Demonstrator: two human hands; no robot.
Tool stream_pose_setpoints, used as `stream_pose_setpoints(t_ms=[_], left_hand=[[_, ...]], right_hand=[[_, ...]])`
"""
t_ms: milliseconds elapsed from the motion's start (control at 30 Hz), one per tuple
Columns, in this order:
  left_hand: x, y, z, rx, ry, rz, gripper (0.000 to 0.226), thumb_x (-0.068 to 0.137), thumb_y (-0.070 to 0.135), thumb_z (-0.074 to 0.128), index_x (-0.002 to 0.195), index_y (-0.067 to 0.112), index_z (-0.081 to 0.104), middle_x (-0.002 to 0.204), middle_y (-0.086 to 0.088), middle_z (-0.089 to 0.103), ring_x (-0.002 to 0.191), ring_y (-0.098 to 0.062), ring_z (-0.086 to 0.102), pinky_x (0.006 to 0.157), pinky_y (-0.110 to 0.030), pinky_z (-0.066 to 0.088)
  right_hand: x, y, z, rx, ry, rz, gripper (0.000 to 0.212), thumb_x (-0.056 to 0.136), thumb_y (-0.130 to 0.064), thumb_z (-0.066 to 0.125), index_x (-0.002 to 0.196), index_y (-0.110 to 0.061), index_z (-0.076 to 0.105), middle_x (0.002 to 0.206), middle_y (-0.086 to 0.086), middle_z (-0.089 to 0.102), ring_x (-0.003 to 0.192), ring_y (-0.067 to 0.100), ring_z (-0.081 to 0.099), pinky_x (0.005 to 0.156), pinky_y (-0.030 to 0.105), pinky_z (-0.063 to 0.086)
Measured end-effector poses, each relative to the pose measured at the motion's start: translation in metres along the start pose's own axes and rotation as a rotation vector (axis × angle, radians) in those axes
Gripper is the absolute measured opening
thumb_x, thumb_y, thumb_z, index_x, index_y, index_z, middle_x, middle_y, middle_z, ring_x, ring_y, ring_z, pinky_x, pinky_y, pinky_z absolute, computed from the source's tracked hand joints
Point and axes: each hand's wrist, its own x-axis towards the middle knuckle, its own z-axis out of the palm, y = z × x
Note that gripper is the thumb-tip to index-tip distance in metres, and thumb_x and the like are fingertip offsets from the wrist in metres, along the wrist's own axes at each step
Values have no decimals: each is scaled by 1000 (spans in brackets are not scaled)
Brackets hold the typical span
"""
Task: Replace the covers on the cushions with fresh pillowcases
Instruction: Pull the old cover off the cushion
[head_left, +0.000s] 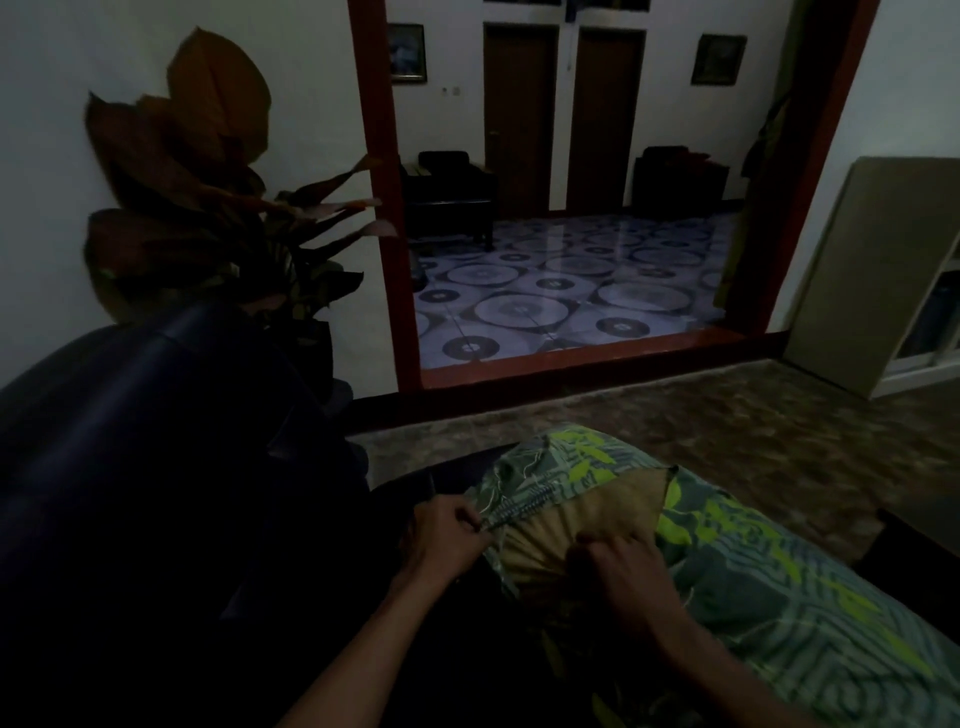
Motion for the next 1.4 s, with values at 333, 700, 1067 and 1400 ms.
stream_pose_setpoints(t_ms=[333, 700, 1067, 1400], left_hand=[[-2, 6, -4, -102, -212, -66, 34, 73, 53, 75, 85, 22, 77, 86, 3, 73, 75, -10, 67, 65, -24, 53], [-1, 7, 7, -8, -172, 63, 65, 73, 43, 81, 124, 16, 52, 132, -6, 50, 124, -24, 53, 97, -25, 43], [-4, 11, 8, 290, -35, 234, 27, 81, 50, 70, 102, 33, 68, 116, 13, 60, 117, -13, 49, 99, -37, 37], [7, 18, -13, -1, 32, 132, 11, 77, 31, 75, 85, 27, 81, 87, 14, 76, 74, -1, 66, 62, -14, 44]], right_hand=[[-7, -5, -33, 37, -21, 107, 18, 89, -37, 64, 96, -21, 70, 96, -4, 67, 84, 14, 62, 63, 27, 34], [25, -40, -5, 1, -59, 30, 33, 99, -41, 52, 120, -19, 65, 127, 5, 61, 121, 26, 53, 96, 37, 36], [21, -38, -2, 82, 66, 90, 23, 94, -39, 54, 102, -22, 66, 103, 1, 70, 101, 23, 65, 89, 35, 35], [-4, 9, -38, 91, 167, 101, 12, 73, -24, 65, 82, -17, 69, 88, 1, 69, 84, 24, 64, 64, 29, 27]])
